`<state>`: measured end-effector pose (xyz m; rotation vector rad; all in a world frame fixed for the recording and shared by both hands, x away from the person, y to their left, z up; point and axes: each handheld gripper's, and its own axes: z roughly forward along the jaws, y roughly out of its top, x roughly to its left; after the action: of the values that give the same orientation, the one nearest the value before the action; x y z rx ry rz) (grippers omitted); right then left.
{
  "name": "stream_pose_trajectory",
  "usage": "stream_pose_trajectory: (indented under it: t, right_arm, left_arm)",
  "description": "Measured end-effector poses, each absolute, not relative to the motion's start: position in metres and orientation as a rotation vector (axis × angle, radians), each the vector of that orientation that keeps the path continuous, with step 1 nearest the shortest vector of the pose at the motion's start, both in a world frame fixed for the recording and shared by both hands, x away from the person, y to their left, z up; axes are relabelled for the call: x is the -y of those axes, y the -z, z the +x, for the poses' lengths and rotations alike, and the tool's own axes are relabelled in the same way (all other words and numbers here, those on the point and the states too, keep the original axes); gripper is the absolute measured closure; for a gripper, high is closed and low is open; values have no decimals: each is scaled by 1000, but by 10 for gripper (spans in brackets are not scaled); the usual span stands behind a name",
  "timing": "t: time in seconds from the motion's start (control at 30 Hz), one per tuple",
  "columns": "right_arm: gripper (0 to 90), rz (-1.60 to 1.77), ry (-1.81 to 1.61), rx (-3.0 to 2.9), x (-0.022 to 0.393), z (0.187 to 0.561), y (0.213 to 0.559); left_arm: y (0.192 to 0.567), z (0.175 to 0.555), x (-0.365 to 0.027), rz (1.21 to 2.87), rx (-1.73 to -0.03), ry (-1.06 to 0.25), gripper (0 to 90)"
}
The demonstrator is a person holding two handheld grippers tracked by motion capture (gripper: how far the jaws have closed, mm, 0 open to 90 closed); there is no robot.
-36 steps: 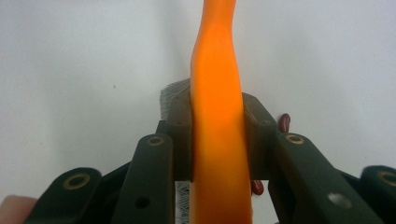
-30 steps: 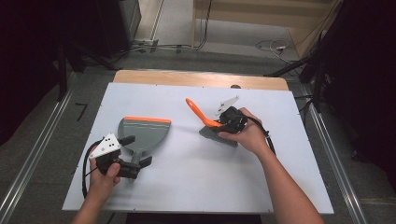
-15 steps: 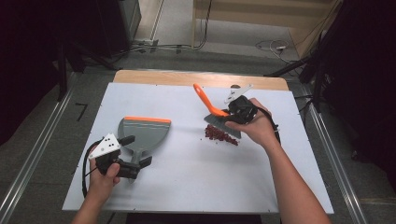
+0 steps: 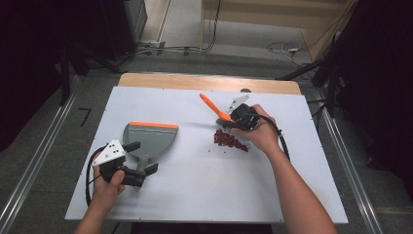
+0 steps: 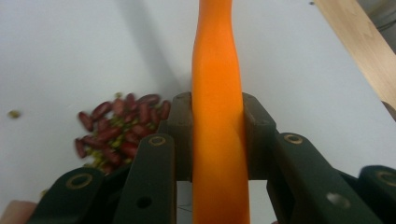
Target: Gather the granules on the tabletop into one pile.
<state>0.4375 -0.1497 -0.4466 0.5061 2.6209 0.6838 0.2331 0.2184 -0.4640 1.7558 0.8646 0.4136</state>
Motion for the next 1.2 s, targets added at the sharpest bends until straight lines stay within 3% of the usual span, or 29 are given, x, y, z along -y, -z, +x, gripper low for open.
stream_pose_trajectory:
  t: [0.27, 0.47, 0.63, 1.2]
  right_arm:
    - [688, 583, -759, -2568, 162, 420, 435]
    - [687, 1007, -720, -2392, 185, 401, 425]
    - [688, 1220, -567, -2235, 196, 396, 442]
    - [692, 1412, -599, -2193, 147, 400, 448]
  left_arm:
    - [463, 232, -216, 1764, -857, -415, 0]
    - [463, 232, -216, 1761, -856, -413, 0]
    - [463, 233, -215, 1765, -854, -413, 0]
    - [463, 233, -216, 1759, -854, -415, 0]
